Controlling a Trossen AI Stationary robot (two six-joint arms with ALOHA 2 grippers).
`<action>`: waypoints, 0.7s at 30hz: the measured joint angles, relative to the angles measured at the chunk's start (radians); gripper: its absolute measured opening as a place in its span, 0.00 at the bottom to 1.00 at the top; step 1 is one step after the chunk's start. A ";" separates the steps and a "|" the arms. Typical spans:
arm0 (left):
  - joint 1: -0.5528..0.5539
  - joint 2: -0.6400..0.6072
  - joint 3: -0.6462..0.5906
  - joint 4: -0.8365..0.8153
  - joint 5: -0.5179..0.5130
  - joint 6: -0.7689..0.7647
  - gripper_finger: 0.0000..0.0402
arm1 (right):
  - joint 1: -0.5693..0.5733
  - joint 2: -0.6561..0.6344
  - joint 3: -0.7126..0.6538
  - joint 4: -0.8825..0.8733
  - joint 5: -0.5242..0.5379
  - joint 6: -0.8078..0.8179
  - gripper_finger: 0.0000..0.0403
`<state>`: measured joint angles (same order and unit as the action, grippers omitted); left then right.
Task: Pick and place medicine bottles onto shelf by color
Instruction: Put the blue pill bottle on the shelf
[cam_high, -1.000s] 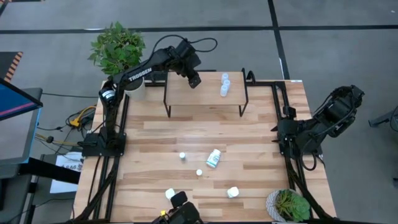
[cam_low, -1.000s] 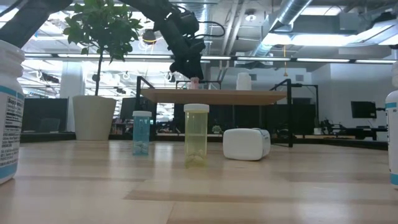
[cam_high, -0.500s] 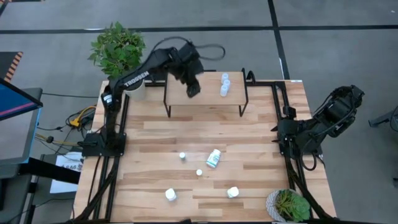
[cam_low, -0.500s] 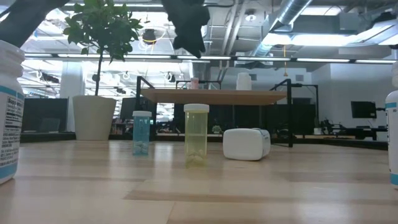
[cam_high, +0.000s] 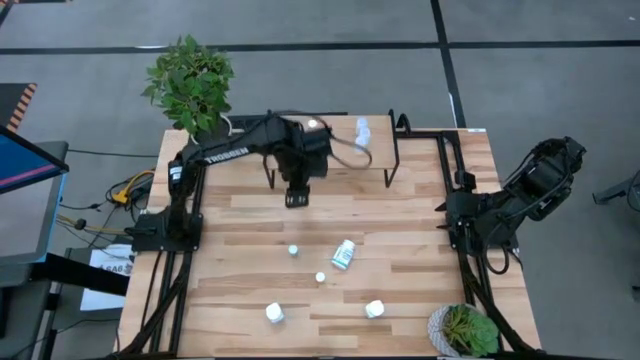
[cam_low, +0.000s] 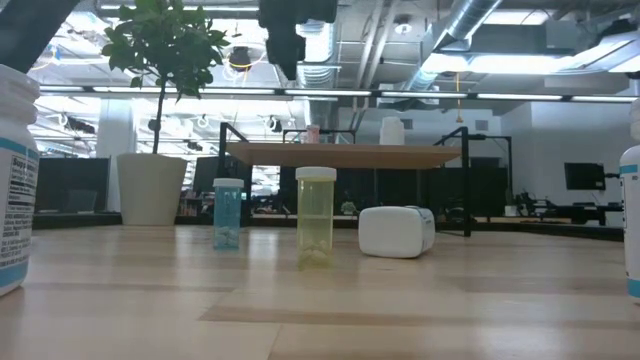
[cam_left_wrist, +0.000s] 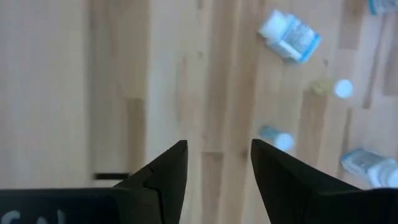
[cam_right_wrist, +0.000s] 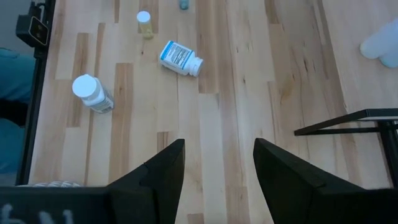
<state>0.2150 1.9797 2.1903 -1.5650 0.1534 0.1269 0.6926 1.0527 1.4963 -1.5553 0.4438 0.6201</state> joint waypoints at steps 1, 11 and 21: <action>-0.019 0.000 -0.008 -0.005 0.007 -0.001 0.40 | 0.000 0.000 0.000 0.006 0.000 0.000 0.53; -0.227 -0.038 -0.214 -0.005 0.029 -0.030 0.40 | 0.000 0.008 0.000 0.046 0.001 0.002 0.53; -0.400 -0.345 -0.666 0.438 -0.065 -0.239 0.40 | 0.001 0.028 0.000 0.052 0.001 0.026 0.53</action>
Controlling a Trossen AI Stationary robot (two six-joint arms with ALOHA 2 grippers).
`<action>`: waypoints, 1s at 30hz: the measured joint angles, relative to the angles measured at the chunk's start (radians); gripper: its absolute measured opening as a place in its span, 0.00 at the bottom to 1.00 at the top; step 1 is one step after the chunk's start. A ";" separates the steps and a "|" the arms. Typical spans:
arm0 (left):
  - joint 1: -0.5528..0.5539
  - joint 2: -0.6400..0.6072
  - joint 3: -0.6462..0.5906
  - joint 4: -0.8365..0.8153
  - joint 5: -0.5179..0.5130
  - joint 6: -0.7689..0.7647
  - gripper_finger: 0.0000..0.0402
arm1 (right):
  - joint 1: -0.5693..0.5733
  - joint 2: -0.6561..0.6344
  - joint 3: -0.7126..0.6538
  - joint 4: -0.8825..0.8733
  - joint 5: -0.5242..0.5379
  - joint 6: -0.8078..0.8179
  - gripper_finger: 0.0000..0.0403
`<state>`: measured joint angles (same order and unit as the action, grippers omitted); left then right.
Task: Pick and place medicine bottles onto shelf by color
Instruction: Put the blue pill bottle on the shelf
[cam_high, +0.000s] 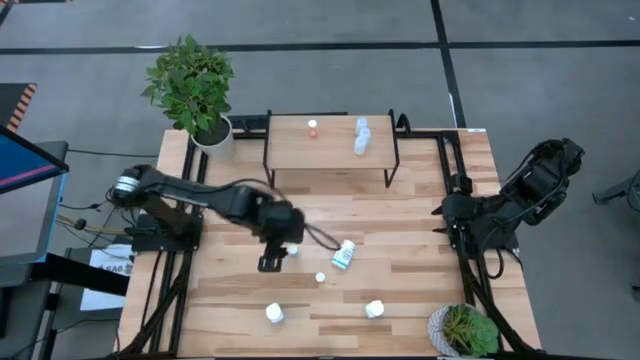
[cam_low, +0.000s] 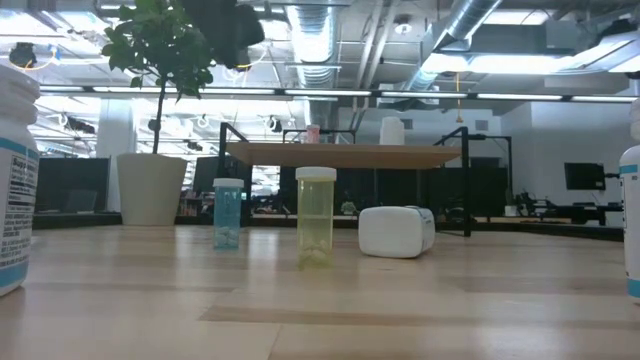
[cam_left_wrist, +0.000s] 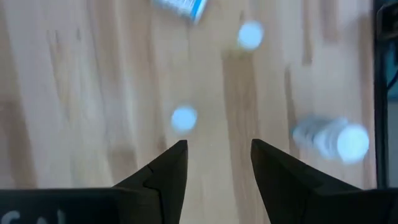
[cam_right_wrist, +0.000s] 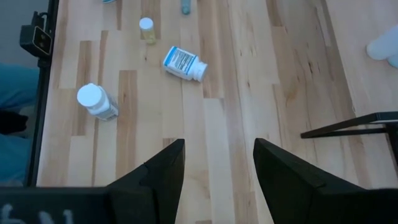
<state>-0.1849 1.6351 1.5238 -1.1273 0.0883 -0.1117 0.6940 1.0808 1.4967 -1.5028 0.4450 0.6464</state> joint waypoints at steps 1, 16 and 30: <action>-0.011 -0.036 -0.066 0.079 -0.012 -0.015 0.40 | 0.000 0.002 0.000 -0.001 0.000 0.000 0.53; -0.056 -0.194 -0.558 0.429 -0.129 -0.315 0.41 | -0.003 0.013 0.000 -0.002 0.001 -0.001 0.53; -0.054 -0.193 -0.710 0.695 -0.186 -0.191 0.41 | -0.003 0.013 0.000 -0.003 0.001 -0.002 0.53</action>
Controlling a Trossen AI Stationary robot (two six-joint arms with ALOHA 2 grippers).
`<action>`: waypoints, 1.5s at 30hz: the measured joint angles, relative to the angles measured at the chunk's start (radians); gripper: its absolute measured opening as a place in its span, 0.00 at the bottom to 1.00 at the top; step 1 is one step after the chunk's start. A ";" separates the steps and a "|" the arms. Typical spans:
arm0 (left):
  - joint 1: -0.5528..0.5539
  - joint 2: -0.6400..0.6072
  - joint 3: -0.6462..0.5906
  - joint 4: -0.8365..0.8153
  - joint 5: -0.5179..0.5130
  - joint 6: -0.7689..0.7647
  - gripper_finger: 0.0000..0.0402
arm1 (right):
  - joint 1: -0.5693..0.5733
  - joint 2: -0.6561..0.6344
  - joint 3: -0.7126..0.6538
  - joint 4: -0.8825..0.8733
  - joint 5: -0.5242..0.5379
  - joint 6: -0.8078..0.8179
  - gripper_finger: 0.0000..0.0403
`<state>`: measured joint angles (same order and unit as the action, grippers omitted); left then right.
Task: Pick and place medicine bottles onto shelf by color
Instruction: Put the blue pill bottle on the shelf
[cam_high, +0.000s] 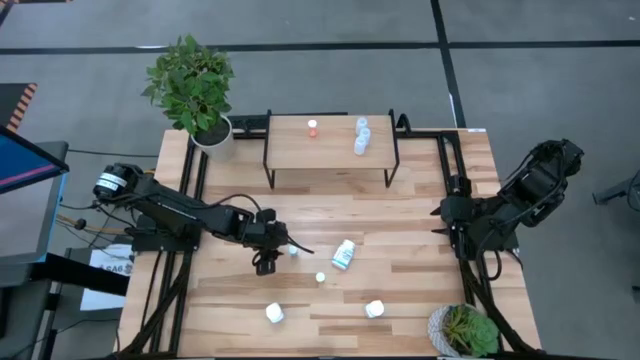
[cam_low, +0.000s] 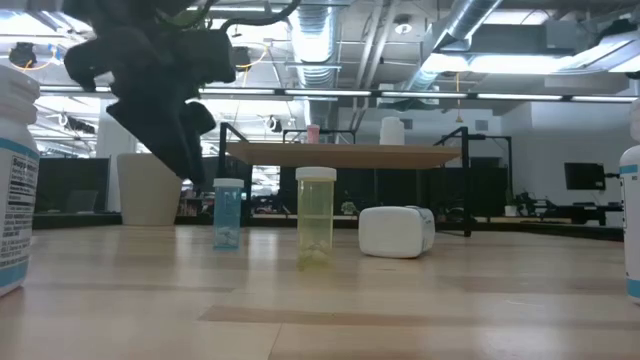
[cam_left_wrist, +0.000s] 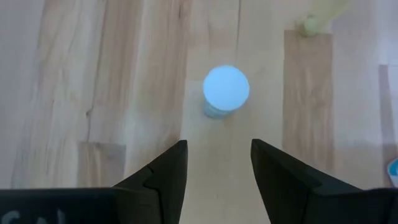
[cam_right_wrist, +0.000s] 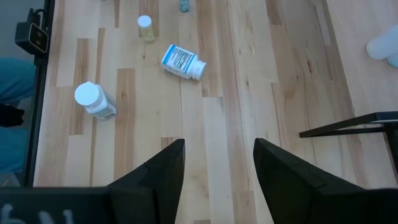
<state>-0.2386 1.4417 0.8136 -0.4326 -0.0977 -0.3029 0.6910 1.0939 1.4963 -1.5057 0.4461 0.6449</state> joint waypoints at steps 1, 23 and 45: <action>0.000 0.000 -0.006 0.012 -0.003 0.007 0.41 | 0.000 0.000 0.000 0.000 0.000 0.000 0.53; 0.003 0.093 -0.086 0.298 -0.028 0.113 0.41 | 0.000 0.000 0.000 0.000 0.000 0.001 0.53; 0.003 0.182 -0.022 0.314 -0.016 0.166 0.41 | 0.000 0.000 0.000 -0.009 -0.001 0.002 0.53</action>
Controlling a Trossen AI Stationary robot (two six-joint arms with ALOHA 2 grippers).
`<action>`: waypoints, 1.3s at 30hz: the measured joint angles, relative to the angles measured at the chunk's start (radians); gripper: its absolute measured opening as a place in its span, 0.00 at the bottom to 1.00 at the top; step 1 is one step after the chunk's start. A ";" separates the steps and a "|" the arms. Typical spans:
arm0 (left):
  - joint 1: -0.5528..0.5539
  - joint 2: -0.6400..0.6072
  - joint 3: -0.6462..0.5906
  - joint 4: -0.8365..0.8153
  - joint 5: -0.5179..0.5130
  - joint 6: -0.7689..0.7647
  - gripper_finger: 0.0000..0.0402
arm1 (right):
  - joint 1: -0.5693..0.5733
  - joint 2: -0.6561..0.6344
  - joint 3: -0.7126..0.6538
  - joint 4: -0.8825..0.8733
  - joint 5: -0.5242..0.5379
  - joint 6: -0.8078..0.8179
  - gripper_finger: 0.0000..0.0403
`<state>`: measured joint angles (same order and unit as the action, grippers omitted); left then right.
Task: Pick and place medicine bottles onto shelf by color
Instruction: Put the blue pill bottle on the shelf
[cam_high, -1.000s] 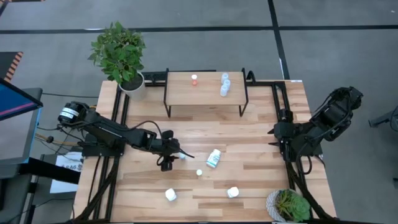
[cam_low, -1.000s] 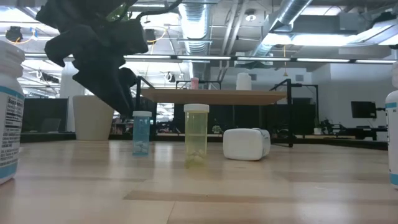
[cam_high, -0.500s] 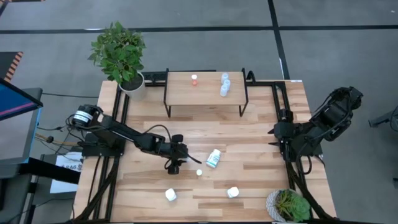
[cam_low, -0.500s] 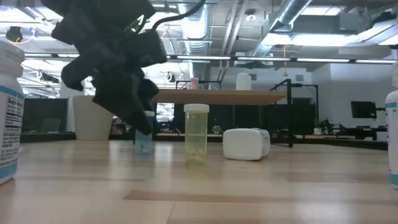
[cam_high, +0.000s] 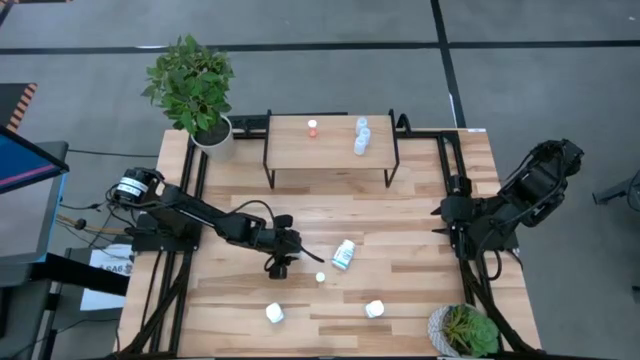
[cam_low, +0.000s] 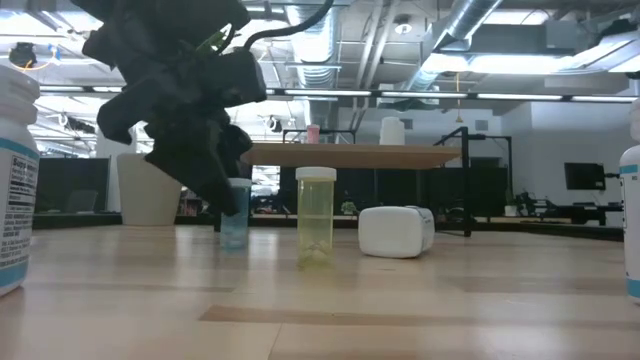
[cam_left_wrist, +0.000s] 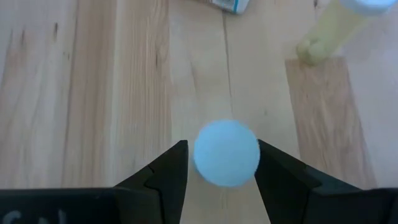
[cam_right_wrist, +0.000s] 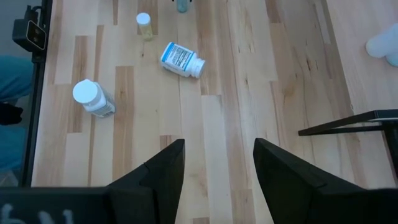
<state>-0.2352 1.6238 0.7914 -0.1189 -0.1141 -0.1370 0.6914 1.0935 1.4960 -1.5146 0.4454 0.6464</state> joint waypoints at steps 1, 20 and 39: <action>0.000 0.000 0.000 0.007 0.000 0.000 0.41 | 0.000 0.000 0.000 0.000 0.000 0.000 0.53; 0.000 0.000 0.000 0.031 -0.004 -0.024 0.35 | 0.000 0.000 0.000 0.000 -0.002 0.000 0.53; 0.000 -0.001 0.000 0.031 -0.059 -0.107 0.20 | 0.000 0.000 0.000 0.000 -0.002 0.000 0.53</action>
<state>-0.2348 1.6230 0.7917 -0.0875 -0.1730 -0.2443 0.6914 1.0935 1.4960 -1.5143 0.4431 0.6468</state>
